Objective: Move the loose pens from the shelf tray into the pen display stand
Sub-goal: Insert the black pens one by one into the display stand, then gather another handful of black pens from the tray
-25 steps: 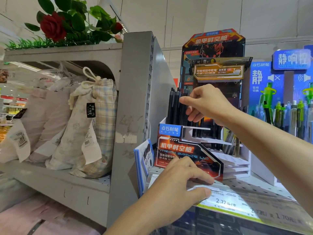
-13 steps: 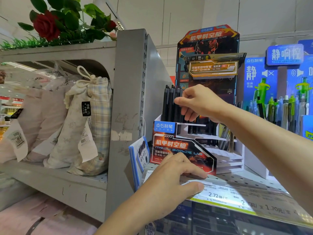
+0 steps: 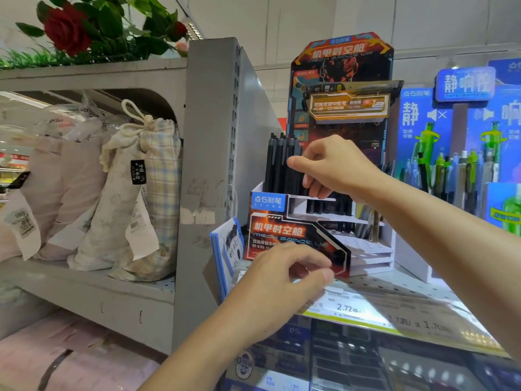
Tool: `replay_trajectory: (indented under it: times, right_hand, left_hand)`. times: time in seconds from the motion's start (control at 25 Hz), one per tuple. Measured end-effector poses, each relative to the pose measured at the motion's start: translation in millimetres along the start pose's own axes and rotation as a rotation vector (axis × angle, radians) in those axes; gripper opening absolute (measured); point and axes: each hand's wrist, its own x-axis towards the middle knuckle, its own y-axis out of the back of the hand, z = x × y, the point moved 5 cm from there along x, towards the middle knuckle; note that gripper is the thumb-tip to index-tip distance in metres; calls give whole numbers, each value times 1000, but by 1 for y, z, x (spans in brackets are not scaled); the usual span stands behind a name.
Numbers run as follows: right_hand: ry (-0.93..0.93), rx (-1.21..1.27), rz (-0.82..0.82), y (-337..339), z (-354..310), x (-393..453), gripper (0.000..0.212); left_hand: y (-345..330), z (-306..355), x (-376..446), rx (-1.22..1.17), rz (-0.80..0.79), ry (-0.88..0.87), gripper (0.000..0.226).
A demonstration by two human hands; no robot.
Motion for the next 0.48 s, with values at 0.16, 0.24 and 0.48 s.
replay_trajectory:
  times: [0.16, 0.24, 0.48]
  right_hand:
    - [62, 21, 153, 28, -6, -40, 25]
    - [70, 11, 231, 48, -5, -62, 24]
    - [18, -134, 442, 149, 27, -156, 14]
  left_hand:
    - [1, 8, 9, -185, 126, -68, 12]
    - [-7, 17, 16, -269, 165, -117, 9]
    - [-102, 78, 27, -471, 38, -256, 4]
